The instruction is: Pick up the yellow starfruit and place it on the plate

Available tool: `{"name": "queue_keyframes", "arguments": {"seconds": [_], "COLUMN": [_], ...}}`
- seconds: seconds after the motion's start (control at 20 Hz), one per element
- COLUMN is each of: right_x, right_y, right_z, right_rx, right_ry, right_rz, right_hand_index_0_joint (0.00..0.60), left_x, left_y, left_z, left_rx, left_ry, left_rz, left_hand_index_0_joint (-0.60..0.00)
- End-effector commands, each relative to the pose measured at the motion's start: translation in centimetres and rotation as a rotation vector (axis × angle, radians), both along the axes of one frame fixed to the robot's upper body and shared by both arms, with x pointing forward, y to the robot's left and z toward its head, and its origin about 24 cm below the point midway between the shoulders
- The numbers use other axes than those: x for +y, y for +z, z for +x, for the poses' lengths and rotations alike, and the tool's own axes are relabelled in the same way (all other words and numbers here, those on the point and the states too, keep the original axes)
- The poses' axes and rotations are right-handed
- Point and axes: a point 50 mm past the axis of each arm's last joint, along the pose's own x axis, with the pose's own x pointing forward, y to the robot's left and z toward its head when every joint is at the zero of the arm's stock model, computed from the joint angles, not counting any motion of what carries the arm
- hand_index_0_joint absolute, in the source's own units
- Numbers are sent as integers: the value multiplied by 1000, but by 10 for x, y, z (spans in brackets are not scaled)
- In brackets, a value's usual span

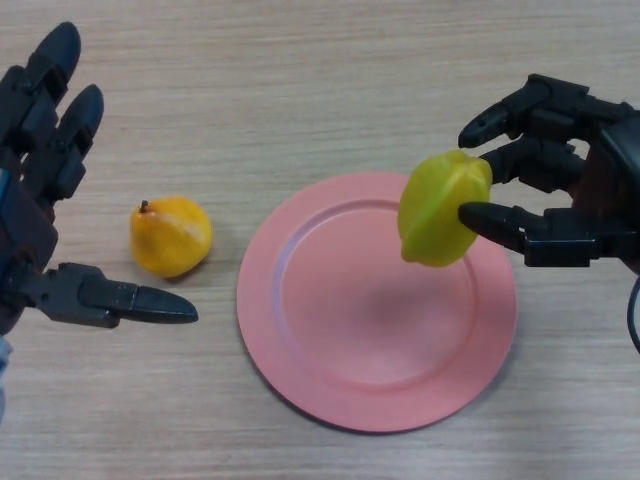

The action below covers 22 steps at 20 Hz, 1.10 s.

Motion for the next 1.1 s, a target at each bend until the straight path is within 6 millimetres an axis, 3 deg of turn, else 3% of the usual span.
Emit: {"name": "queue_keyframes", "arguments": {"seconds": [0.05, 0.3, 0.65, 0.8, 1.1], "right_x": [-4, 4, 31, 37, 48], "right_y": [38, 44, 61, 66, 66], "right_z": [-4, -10, -36, -39, -50], "right_rx": [-209, -178, -261, -305, -363], "right_ry": [9, 42, 115, 105, 118], "right_rz": [44, 80, 52, 42, 64], "right_hand_index_0_joint": [600, 600, 600, 600, 600], "left_x": [13, 9, -32, -47, -69], "left_y": [37, 38, 21, 14, 20], "left_z": [-13, -13, -3, 0, 4], "left_rx": [-219, -207, -134, -78, -63], "left_ry": [58, 48, -61, -114, -180], "left_rz": [59, 50, 43, 9, -90], "left_hand_index_0_joint": [0, 0, 0, 0, 0]}}
